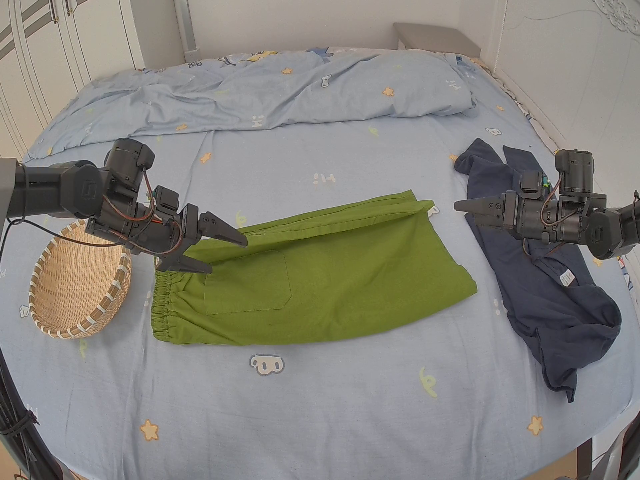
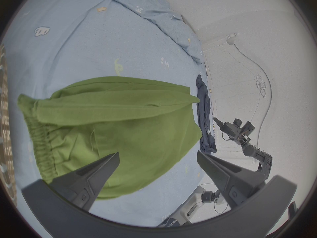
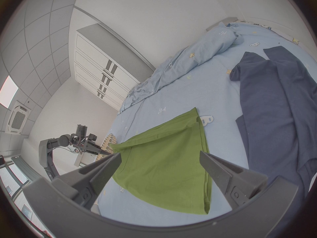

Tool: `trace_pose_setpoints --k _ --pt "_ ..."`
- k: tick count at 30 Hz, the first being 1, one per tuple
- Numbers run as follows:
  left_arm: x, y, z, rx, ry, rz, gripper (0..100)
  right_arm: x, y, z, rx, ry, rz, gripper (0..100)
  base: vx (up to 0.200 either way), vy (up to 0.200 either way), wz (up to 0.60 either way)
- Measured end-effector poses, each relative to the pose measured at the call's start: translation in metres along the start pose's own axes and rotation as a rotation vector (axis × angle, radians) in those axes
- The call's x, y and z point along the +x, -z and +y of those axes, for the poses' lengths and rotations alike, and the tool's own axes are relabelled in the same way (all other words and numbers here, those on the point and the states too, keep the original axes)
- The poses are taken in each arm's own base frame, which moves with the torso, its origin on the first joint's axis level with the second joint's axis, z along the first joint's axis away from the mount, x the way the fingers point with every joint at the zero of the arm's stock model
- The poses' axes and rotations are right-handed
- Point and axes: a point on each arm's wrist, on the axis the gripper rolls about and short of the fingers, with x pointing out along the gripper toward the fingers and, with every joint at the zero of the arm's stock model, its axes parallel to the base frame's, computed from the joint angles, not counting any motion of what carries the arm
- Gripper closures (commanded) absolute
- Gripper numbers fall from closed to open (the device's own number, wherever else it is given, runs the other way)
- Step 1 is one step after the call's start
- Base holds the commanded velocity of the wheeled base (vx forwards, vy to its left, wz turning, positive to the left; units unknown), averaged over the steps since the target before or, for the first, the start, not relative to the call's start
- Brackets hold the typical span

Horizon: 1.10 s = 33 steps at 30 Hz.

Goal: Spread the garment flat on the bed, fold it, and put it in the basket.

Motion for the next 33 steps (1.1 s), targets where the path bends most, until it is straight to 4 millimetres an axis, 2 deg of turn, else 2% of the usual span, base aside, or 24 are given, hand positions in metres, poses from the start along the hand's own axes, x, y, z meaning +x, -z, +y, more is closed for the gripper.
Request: trace_pose_setpoints --k 8,18,27,33 --pt "0.028 -0.029 0.003 0.004 -0.016 -0.044 0 -0.008 0.0 0.006 -0.003 -0.006 -0.008 0 0.0 0.0 0.0" --pt "0.033 -0.074 0.018 -0.114 -0.027 -0.251 0 -0.011 -0.001 0.009 -0.014 -0.008 -0.018 0 0.0 0.0 0.0" --pt "0.037 -0.074 0.028 -0.147 -0.049 -0.257 0 -0.011 -0.001 0.01 -0.019 -0.011 -0.024 0 0.0 0.0 0.0" --pt "0.018 -0.066 0.017 -0.144 -0.02 -0.25 0 -0.011 -0.001 0.01 -0.019 -0.011 -0.025 0 0.0 0.0 0.0"
